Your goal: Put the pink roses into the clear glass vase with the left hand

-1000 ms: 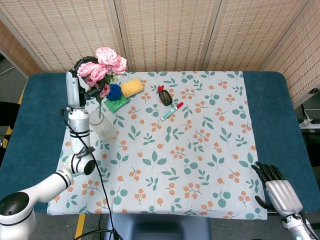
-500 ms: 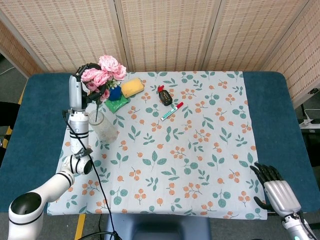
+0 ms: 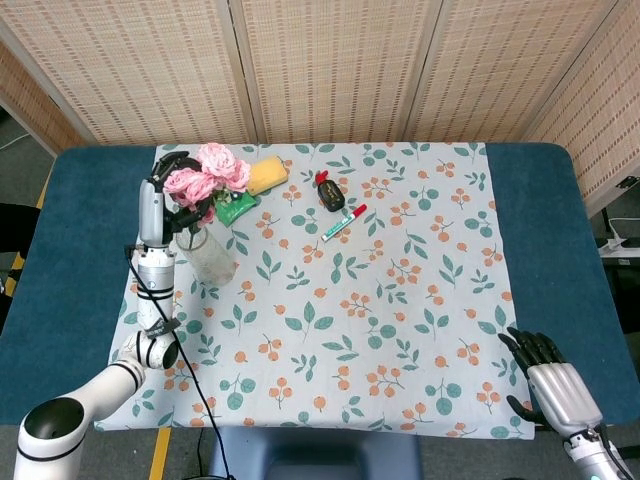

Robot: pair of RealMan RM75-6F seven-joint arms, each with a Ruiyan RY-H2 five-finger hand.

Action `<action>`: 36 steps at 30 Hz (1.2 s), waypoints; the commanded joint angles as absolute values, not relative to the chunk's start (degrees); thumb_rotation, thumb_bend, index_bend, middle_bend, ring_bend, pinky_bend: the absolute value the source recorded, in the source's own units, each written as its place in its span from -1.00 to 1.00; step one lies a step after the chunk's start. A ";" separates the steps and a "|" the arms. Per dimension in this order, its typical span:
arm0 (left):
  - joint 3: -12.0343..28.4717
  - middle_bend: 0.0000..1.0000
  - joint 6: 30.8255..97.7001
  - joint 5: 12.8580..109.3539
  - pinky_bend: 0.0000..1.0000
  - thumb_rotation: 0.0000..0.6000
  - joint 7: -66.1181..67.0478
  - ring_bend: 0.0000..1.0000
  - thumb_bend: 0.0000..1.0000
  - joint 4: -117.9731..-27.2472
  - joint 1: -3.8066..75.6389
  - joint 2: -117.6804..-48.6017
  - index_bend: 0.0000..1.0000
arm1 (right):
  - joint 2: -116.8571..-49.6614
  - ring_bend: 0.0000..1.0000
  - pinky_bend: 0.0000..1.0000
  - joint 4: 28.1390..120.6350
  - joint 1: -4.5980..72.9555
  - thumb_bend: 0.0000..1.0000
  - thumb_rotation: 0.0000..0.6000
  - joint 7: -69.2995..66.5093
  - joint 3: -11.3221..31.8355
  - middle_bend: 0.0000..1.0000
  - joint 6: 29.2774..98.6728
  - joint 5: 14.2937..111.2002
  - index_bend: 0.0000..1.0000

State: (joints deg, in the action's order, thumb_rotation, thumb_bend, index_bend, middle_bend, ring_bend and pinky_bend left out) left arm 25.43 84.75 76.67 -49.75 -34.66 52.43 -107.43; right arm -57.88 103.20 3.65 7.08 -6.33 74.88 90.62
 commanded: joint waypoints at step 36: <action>9.12 -1.00 89.53 83.49 -0.68 1.00 -28.71 -1.00 -0.35 -66.33 30.38 -93.45 -1.00 | -56.12 -1.00 -1.00 103.39 2.45 -0.57 1.00 3.14 -8.65 -1.00 78.40 97.53 -1.00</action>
State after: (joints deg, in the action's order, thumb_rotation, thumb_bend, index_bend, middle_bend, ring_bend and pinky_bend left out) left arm 10.05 89.44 83.22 -30.03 -65.16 31.57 -94.64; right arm -56.12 103.39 2.46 3.14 -8.65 78.40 97.54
